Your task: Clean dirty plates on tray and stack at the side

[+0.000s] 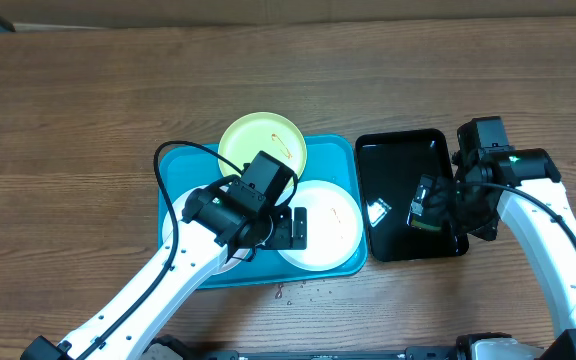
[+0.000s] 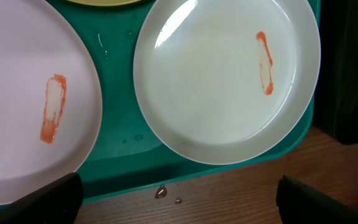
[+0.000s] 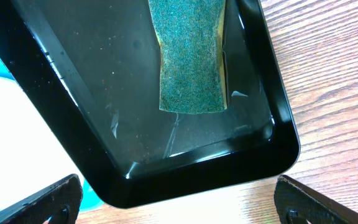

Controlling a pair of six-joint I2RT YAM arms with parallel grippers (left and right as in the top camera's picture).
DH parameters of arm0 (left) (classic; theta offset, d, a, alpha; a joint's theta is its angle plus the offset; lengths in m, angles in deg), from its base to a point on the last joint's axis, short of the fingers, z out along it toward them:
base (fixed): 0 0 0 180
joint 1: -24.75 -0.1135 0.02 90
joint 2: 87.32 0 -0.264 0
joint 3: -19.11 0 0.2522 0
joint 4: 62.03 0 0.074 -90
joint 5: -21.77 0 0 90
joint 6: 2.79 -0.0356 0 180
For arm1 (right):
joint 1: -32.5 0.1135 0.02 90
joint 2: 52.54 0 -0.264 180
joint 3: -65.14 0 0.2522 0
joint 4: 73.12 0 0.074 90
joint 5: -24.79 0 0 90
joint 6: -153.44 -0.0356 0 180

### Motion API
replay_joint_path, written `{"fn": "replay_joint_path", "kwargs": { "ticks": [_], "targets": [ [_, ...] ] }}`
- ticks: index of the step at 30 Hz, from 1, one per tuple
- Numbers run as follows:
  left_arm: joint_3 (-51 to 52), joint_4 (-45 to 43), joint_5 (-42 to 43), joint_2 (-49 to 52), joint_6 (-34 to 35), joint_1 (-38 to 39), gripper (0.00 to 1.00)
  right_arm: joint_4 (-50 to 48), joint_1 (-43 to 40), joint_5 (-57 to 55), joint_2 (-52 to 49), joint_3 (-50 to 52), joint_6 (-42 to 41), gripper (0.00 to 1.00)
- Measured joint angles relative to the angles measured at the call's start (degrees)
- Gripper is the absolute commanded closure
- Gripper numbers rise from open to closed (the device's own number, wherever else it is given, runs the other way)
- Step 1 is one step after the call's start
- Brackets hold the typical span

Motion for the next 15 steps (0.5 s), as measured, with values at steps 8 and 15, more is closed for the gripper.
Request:
{"fn": "replay_joint_path", "kwargs": {
  "ticks": [8,15],
  "targets": [
    [0.0,-1.33,0.0,0.0,0.0,0.0,0.01,0.0,0.0,0.0,0.0,0.0,-0.02,0.0],
    [0.0,-1.86,0.0,0.0,0.0,0.0,0.0,0.0,0.0,0.0,0.0,0.0,0.0,0.0]
  ]
}}
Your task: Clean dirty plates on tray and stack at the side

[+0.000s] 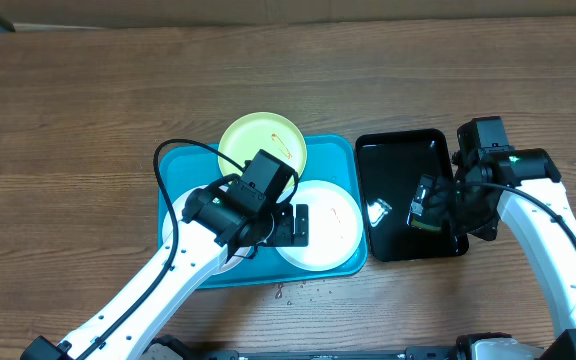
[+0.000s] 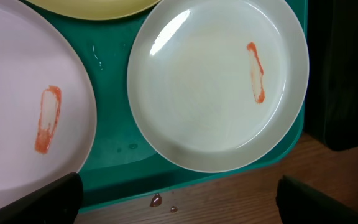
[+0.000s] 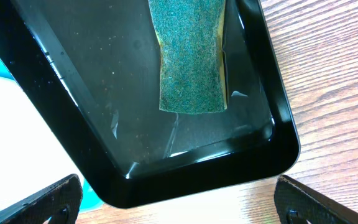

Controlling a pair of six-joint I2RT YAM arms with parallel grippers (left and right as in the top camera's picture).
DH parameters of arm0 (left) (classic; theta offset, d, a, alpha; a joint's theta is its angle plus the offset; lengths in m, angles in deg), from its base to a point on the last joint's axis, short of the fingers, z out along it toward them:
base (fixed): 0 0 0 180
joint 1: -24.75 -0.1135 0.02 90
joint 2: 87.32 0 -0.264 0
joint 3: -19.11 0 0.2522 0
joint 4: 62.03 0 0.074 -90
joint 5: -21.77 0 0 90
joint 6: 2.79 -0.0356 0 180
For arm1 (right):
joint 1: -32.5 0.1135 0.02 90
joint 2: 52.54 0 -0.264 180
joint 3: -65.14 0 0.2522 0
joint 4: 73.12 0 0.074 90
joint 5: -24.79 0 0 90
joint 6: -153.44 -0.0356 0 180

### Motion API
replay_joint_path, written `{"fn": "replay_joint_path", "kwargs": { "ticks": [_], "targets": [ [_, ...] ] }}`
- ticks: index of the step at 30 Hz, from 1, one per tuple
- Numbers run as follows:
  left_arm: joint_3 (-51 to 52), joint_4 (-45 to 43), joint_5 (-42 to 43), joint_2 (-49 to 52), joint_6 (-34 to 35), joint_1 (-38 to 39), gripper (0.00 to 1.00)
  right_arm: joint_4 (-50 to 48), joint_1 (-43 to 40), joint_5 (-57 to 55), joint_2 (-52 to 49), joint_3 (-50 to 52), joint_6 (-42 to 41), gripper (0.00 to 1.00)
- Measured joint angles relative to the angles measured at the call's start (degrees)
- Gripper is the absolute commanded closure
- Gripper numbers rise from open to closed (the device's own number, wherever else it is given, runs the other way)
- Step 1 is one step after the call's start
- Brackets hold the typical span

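A teal tray (image 1: 178, 170) holds three plates. The yellow plate (image 1: 261, 143) lies at its far edge. The white plate (image 2: 216, 81) at its right carries an orange smear (image 2: 255, 71). The pink plate (image 2: 17, 106) at the left has an orange smear too and is mostly hidden under my left arm in the overhead view. My left gripper (image 2: 179, 202) hangs open over the tray's near edge, holding nothing. A green sponge (image 3: 190, 56) lies in the black tray (image 3: 278, 124). My right gripper (image 3: 179, 199) is open above that tray's near rim, short of the sponge.
The black tray (image 1: 408, 200) holds water and stands right beside the teal tray. A few droplets (image 2: 156, 199) lie on the wooden table in front of the teal tray. Bare wood surrounds both trays.
In the left wrist view the plates now look slightly smaller and sit a little further left, so my left gripper has drawn back a little. The right arm and sponge have not moved.
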Motion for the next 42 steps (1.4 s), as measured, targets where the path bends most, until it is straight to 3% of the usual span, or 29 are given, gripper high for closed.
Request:
{"fn": "replay_joint_path", "kwargs": {
  "ticks": [34,37,42],
  "targets": [
    [0.0,-4.2,-2.8,0.0,0.11,-0.46,0.0,-2.6,0.0,0.0,0.0,0.0,0.0,0.0],
    [0.0,-4.35,-3.21,0.0,1.95,-0.79,0.05,-3.41,0.0,0.02,0.0,0.0,-0.04,0.0],
    [0.0,-3.02,-3.02,0.0,4.61,-0.33,0.24,-4.81,0.0,0.0,0.0,0.0,-0.04,0.0]
  ]
}}
